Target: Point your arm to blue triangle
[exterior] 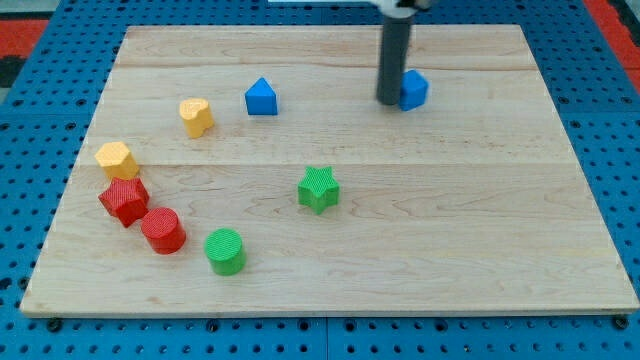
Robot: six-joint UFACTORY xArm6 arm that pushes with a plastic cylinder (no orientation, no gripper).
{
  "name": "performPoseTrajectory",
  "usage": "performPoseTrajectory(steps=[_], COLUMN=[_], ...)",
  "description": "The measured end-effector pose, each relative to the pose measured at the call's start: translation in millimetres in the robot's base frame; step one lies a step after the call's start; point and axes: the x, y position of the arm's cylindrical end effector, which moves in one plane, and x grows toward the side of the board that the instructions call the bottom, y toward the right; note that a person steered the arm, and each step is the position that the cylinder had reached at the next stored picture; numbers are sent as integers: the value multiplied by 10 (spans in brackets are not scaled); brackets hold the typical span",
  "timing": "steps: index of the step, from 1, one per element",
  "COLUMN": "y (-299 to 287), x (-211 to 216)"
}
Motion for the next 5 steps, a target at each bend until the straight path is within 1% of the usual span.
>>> performPoseTrajectory(steps=[1, 2, 3, 4, 5], y=[357, -454, -1279, -1440, -1437], x=[-119, 258, 394, 314, -54])
